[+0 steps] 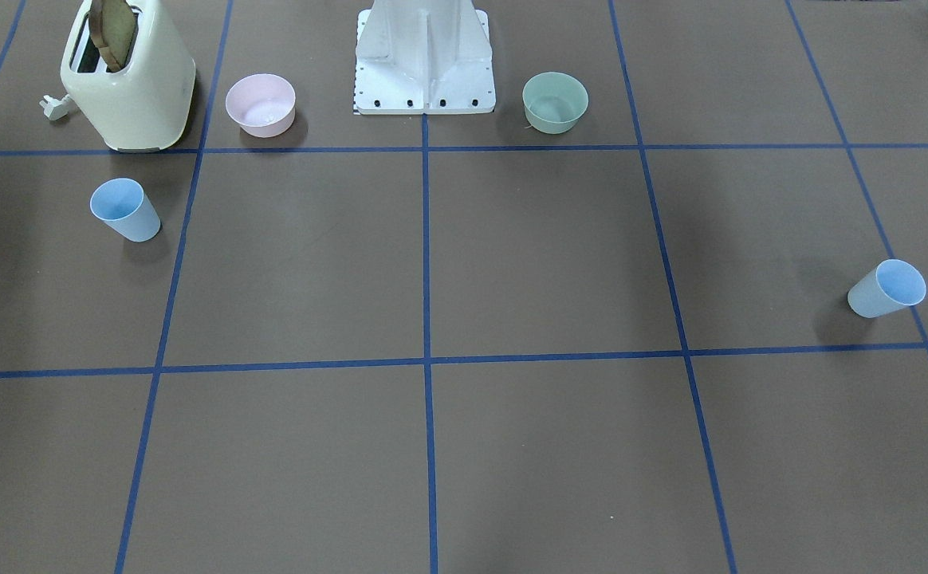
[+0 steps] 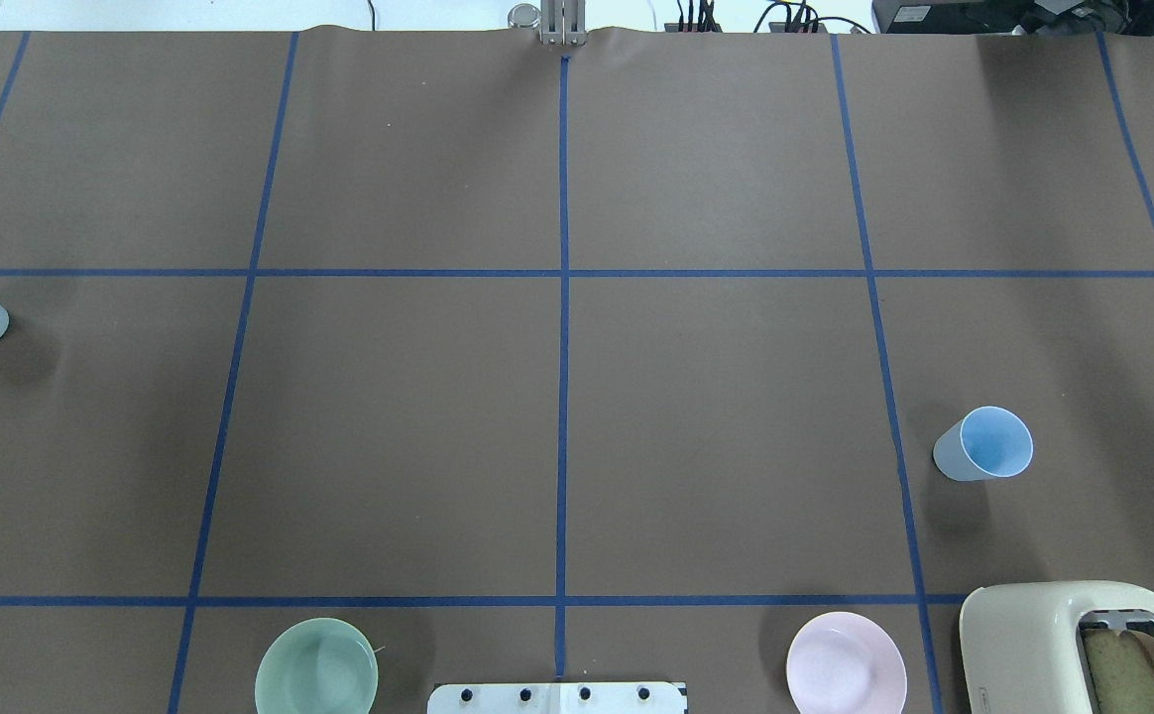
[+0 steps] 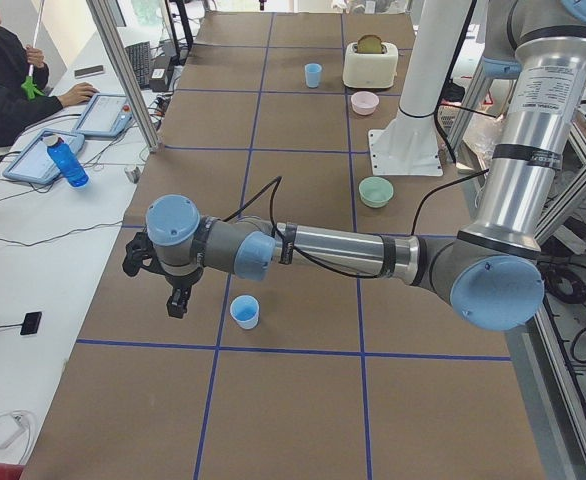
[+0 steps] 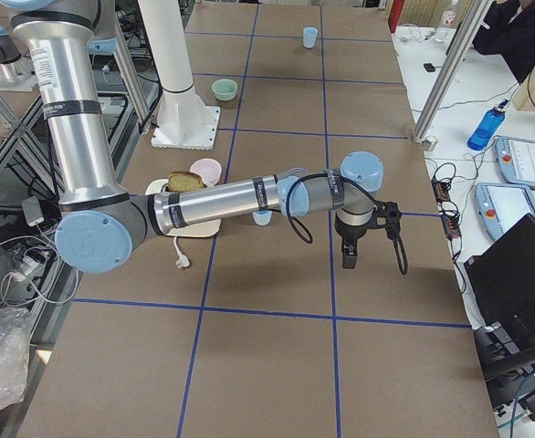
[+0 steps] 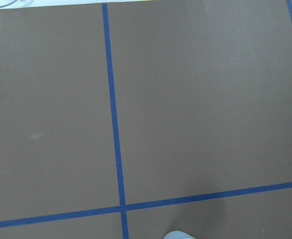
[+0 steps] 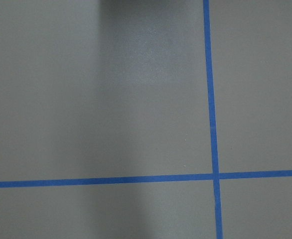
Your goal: Stack blue cups with both arms
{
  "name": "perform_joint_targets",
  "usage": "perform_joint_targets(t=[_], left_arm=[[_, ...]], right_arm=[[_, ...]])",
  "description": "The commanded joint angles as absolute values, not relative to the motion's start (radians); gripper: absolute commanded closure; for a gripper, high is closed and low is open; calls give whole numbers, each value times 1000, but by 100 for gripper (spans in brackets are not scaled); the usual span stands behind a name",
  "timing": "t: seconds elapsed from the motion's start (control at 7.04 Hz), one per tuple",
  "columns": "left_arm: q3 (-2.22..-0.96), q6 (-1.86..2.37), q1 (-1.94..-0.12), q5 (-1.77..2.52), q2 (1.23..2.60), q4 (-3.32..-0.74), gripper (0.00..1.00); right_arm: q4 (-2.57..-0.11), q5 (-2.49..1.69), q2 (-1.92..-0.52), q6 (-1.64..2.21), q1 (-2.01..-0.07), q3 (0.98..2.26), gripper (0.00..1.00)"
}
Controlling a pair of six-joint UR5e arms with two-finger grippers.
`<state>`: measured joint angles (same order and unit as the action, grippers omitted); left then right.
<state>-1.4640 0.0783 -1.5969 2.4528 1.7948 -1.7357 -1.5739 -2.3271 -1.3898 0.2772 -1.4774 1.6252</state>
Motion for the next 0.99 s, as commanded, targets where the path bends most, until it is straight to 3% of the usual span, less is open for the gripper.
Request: perform_joint_targets(t=[0.0, 0.85], left_arm=[[-1466, 80, -1597, 2453, 1795, -1735, 2], [-1465, 87, -1586, 2447, 1802, -1735, 2]], right_arm=[[-1574, -2329, -1390, 275, -1477, 1624, 0], [-1585, -2348, -1358, 291, -1468, 1664, 0]])
